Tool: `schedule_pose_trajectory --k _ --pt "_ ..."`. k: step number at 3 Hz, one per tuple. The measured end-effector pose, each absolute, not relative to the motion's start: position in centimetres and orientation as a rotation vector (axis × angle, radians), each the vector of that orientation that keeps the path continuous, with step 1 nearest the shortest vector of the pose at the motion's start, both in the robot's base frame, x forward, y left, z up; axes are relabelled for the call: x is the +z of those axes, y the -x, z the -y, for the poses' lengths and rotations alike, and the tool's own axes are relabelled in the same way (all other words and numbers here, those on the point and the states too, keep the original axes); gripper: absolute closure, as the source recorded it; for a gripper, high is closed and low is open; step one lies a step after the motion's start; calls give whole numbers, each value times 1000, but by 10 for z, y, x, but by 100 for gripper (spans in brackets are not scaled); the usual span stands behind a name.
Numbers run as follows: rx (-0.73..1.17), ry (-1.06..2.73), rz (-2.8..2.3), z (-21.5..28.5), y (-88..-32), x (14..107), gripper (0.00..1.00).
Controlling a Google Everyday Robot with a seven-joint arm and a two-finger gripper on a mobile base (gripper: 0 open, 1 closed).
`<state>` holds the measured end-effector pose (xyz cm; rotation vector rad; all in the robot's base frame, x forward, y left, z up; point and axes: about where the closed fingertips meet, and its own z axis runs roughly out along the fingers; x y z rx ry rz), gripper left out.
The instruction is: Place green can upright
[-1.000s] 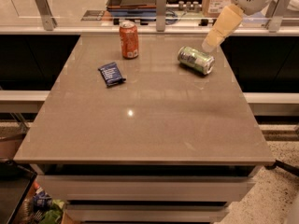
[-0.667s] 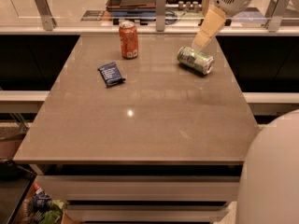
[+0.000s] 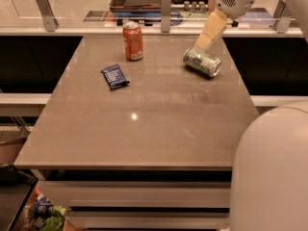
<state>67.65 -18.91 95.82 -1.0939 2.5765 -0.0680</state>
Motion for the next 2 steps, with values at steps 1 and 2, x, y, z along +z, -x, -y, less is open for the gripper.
schedule_pose_trajectory --k 1,2 --pt "-58 1037 -2643 195 -694 938 0" --pt "-66 971 -2694 202 -709 924 0"
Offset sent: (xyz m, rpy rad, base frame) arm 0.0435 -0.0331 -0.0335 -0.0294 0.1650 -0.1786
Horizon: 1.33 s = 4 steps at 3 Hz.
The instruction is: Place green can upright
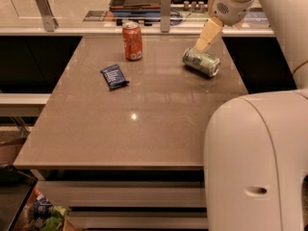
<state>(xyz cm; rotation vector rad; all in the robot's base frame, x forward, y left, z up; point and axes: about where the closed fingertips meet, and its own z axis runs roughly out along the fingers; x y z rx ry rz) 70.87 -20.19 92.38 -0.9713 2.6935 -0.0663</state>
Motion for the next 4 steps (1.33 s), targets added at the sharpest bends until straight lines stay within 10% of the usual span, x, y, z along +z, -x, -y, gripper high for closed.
schedule_pose_trajectory --k 4 --pt "32 983 -2701 188 -739 878 0"
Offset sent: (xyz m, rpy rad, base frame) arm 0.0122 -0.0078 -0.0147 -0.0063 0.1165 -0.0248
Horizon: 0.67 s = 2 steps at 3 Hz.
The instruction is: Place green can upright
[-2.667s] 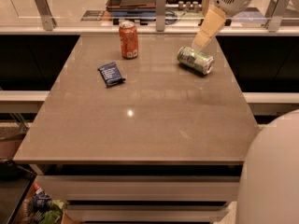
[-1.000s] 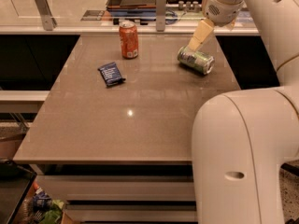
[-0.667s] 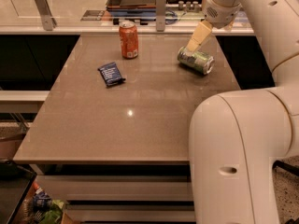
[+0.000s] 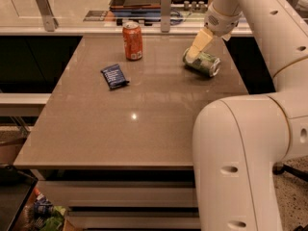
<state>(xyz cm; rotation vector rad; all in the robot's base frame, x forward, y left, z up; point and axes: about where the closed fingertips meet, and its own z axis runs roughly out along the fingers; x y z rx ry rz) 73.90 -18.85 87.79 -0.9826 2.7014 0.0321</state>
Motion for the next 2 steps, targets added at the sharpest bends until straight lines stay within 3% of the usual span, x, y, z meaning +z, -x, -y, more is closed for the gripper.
schedule_pose_trajectory --k 2 --pt "52 999 -2718 190 -736 868 0"
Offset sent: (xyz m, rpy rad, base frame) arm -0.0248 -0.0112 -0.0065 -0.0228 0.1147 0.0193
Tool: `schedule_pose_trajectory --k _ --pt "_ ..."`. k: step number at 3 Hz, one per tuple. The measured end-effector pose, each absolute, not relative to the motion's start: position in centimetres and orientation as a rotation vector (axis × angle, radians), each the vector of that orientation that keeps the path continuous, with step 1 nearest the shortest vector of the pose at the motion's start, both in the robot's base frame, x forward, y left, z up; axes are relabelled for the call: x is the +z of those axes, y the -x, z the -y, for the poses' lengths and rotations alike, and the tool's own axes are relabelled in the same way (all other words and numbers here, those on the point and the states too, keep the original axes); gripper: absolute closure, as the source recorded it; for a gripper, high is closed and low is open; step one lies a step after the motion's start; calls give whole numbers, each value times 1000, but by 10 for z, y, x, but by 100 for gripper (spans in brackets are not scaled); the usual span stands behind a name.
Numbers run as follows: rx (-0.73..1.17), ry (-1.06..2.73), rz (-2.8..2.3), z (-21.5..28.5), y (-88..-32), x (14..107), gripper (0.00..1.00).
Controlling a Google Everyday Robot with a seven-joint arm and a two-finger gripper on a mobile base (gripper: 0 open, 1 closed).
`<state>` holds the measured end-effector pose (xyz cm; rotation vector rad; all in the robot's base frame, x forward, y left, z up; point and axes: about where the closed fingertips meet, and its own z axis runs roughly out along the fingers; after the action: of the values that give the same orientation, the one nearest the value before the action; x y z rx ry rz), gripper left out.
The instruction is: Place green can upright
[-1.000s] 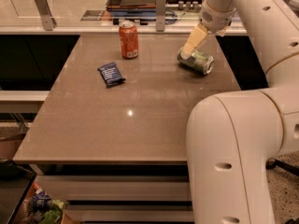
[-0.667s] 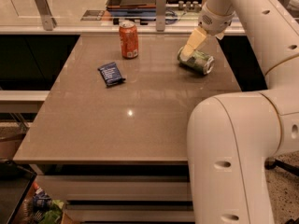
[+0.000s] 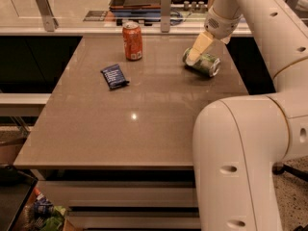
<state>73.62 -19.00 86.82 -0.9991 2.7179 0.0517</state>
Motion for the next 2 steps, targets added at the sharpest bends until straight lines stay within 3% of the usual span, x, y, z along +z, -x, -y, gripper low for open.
schedule_pose_trajectory --k 2 --pt "8 1057 -2734 186 -737 864 0"
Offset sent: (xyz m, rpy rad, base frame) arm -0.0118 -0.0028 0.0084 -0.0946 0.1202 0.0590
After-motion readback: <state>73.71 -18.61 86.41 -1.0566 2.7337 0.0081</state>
